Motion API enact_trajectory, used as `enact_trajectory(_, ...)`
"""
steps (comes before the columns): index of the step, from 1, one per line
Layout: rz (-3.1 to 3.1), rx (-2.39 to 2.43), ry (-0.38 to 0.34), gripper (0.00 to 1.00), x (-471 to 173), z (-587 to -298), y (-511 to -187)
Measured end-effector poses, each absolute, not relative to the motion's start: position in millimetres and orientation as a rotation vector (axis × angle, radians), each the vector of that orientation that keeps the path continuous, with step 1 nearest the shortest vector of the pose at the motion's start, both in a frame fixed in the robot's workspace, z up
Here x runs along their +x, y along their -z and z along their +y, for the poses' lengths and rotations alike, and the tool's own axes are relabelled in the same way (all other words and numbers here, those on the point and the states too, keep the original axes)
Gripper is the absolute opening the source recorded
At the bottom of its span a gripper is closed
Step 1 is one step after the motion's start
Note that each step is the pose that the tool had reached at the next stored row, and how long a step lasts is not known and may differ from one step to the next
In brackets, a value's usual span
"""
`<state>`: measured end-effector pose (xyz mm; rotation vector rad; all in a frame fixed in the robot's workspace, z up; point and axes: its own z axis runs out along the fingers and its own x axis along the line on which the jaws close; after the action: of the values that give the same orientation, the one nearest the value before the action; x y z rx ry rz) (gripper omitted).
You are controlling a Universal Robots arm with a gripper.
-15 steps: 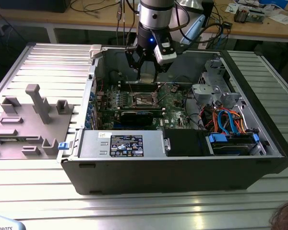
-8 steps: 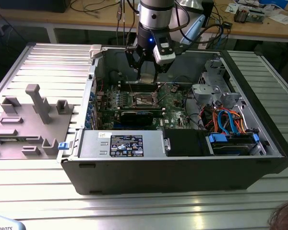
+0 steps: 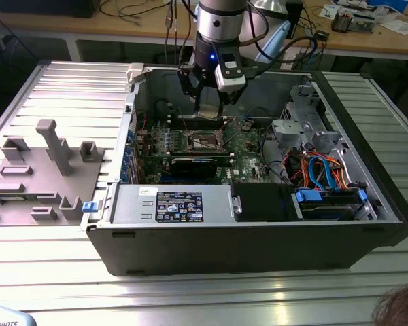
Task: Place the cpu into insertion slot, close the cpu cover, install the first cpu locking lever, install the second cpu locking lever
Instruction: 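Place the cpu into insertion slot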
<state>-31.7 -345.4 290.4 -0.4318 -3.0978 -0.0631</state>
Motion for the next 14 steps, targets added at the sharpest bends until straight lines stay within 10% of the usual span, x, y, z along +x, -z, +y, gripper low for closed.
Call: enact_trajectory(14,-3.080,-0.553,0.063,0.54,-31.7,-345.4,-289.7)
